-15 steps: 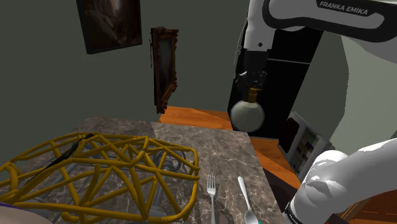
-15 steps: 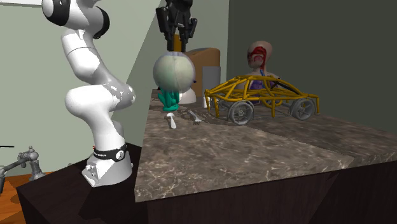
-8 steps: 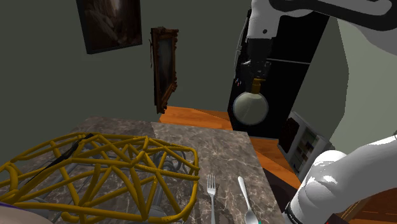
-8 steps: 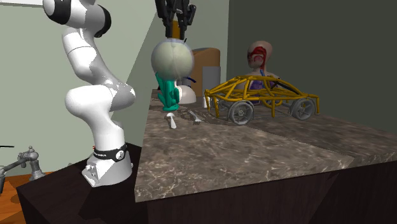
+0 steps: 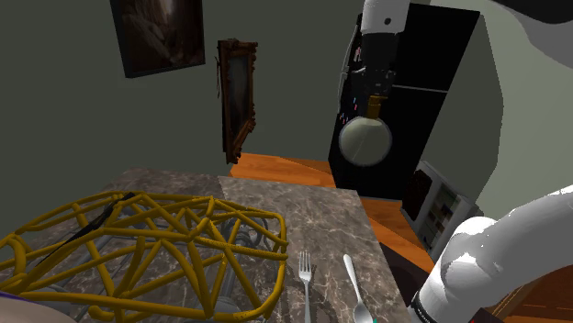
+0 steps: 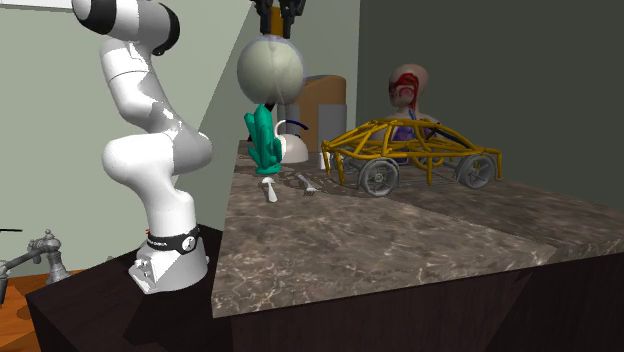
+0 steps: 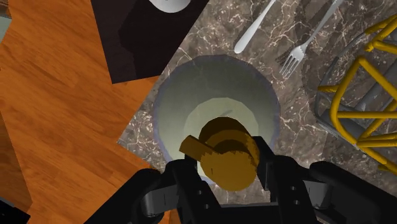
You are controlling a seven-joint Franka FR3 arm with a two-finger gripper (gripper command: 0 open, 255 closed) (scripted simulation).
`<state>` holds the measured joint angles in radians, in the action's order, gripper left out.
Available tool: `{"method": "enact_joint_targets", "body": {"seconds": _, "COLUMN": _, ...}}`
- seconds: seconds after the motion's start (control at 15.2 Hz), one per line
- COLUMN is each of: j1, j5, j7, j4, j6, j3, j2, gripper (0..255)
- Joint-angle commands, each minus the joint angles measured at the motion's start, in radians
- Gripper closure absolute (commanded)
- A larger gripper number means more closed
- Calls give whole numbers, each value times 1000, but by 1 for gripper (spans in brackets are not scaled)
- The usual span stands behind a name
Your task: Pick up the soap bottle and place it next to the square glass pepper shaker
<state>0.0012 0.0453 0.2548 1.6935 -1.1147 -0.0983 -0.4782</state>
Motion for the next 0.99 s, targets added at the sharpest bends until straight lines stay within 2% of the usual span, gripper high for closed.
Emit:
{"method": "enact_joint_targets", "body": {"seconds": 0.0, "j1": 5, "j5": 13, "j7": 26, "j4": -5, "j6": 11, "j3": -18, "j2": -7, "gripper": 255}}
{"method": "enact_joint_targets", "body": {"seconds": 0.46, "j1": 39, "j5": 109, "j7": 207, "j4": 15, "j6": 29, "j3": -147, "j2": -59, "gripper": 255}}
{"method": "enact_joint_targets", "body": {"seconds": 0.92, "j1": 63, "j5": 208, "j7": 398, "j4": -18, "j6": 33, "j3": -291, "j2": -61, "gripper": 255}}
